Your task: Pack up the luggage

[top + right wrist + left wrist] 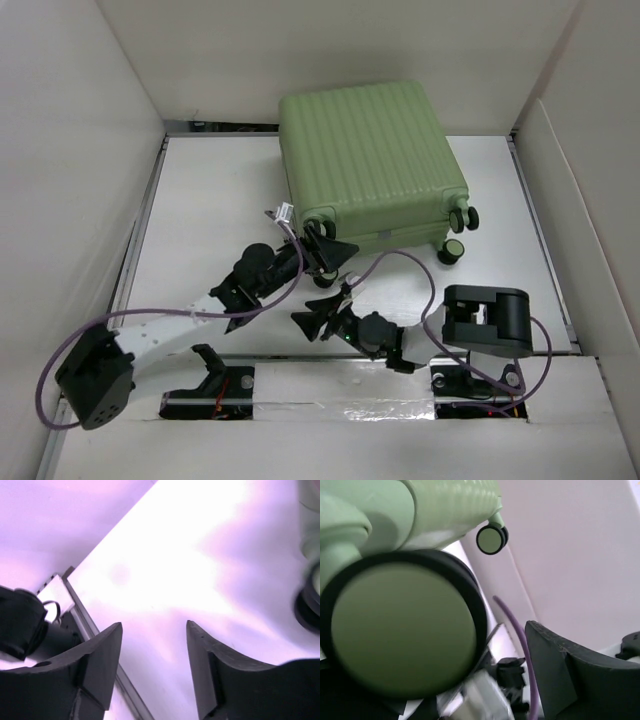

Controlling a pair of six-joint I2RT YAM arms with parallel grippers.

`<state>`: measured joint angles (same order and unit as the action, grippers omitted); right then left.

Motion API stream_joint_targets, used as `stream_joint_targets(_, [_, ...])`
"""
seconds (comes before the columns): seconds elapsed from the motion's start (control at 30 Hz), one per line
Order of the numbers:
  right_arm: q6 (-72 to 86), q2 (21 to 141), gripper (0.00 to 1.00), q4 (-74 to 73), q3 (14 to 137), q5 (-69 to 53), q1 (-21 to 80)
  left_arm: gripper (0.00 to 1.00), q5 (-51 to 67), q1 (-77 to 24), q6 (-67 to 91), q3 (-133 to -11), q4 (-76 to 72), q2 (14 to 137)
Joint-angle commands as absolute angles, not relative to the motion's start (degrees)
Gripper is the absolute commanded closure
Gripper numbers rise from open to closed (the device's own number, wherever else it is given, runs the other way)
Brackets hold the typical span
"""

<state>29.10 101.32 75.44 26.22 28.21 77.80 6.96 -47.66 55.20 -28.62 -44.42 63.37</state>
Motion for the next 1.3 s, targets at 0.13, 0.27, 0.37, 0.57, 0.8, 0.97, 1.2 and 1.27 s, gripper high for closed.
stream_joint_targets(0.13, [30.77,92.22,0.35,77.99,18.73,33.3,80.94,0.23,-12.87,-45.01,34.21,-31.47,-31.49,41.33])
stream_joint_targets(0.27, [28.39,84.15,0.62,70.42,16.88,36.47,82.79,0.72,-19.86,-43.6,35.5,-24.46,-22.7,30.44])
stream_joint_targets(0.37, [26.9,75.37,1.0,57.7,18.62,37.87,82.79,0.95,-19.6,-42.54,38.48,-18.22,-20.31,25.95])
stream_joint_targets(0.57, [24.53,64.08,1.0,37.8,22.67,41.91,82.79,0.97,-19.86,-42.54,40.08,-10.82,-17.14,17.77])
stream_joint_targets(0.8, [18.63,62.75,0.48,19.72,36.01,44.82,80.6,0.72,-19.08,-42.54,37.8,-9.67,-22.57,28.02])
stream_joint_targets(0.97, [16.08,64.95,0.4,14.24,44.46,40.62,75.95,0.63,-16.44,-42.54,33.5,-10.8,-32.76,39.95])
stream_joint_targets(1.2, [15.38,65.48,0.35,16.08,46.93,31.12,71.02,0.62,-14.24,-42.01,30.85,-11.34,-43.67,49.04])
stream_joint_targets(1.27, [15.38,65.65,0.35,16.35,46.67,30.24,69.97,0.62,-14.59,-42.01,30.5,-12.38,-45.34,51.57])
